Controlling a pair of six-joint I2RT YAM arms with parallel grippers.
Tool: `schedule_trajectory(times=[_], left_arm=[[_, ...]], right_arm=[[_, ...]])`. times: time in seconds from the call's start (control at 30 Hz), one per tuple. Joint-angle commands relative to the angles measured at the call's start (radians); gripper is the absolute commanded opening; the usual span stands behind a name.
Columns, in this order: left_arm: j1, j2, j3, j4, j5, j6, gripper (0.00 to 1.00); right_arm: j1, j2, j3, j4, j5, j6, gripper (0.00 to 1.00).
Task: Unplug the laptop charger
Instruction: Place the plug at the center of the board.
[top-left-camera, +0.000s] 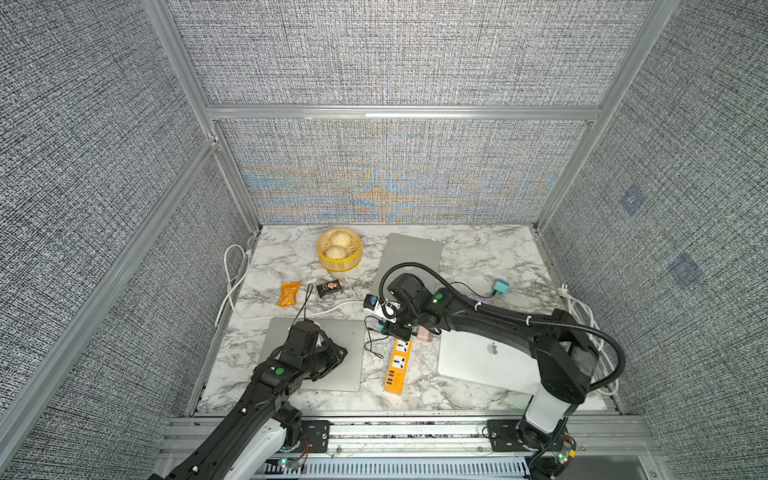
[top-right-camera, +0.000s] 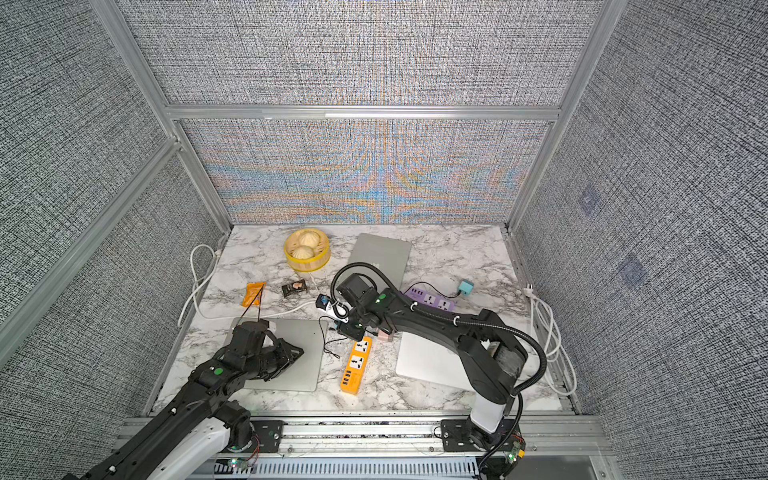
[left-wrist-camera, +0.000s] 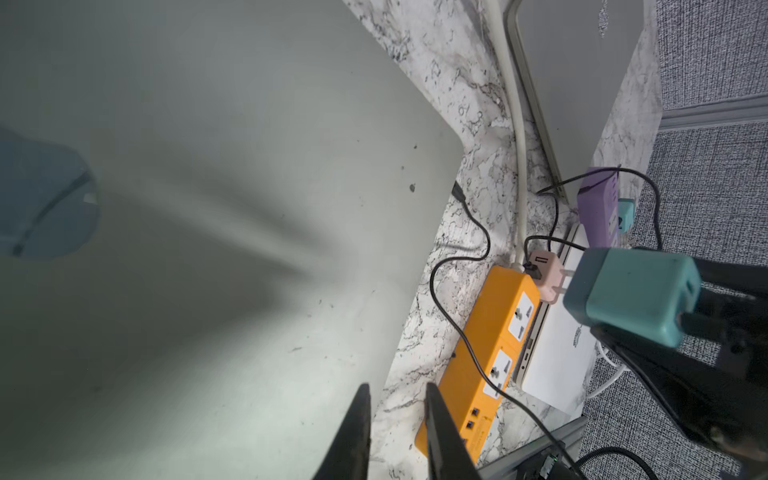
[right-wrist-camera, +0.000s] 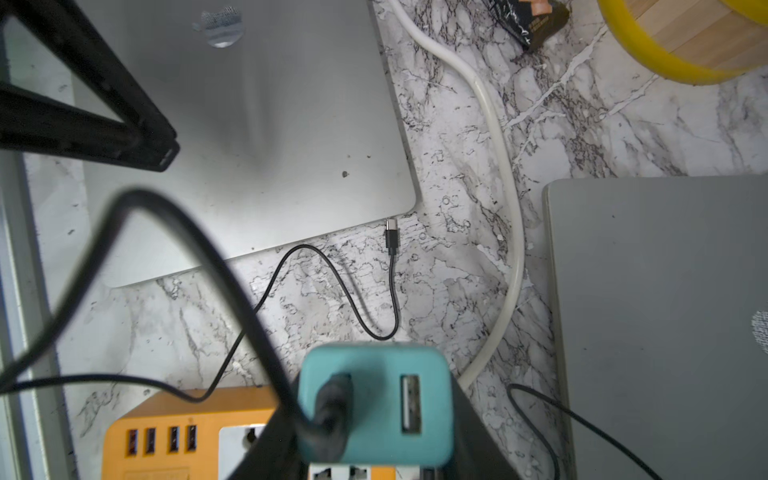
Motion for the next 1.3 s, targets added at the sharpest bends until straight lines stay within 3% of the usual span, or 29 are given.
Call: schedule_trajectory(times=[0.0, 0.37, 0.77, 1.27], left_arm=[[0.000, 0.006, 0.007, -0.004, 0.002, 0.010, 0.24], [0.012, 0.025, 0.009, -0.001, 0.013, 0.029, 0.24], [0.021, 0.059, 0.011, 0.020, 0.027, 0.047, 0.24], [0.059, -0.023, 0.044, -0.088, 0.003, 0.069, 0.24]], right_arm=[[-0.003, 0.053, 0.075, -0.118, 0.043, -0.021, 0.20], [-0.004, 0.236, 0.313, -0.345, 0.114, -0.054, 0.20], [0.016, 0.291, 0.326, -0.418, 0.099, -0.147, 0.20], [0.058, 0.434, 0.481, -0.575, 0.232, -0.334, 0.21]])
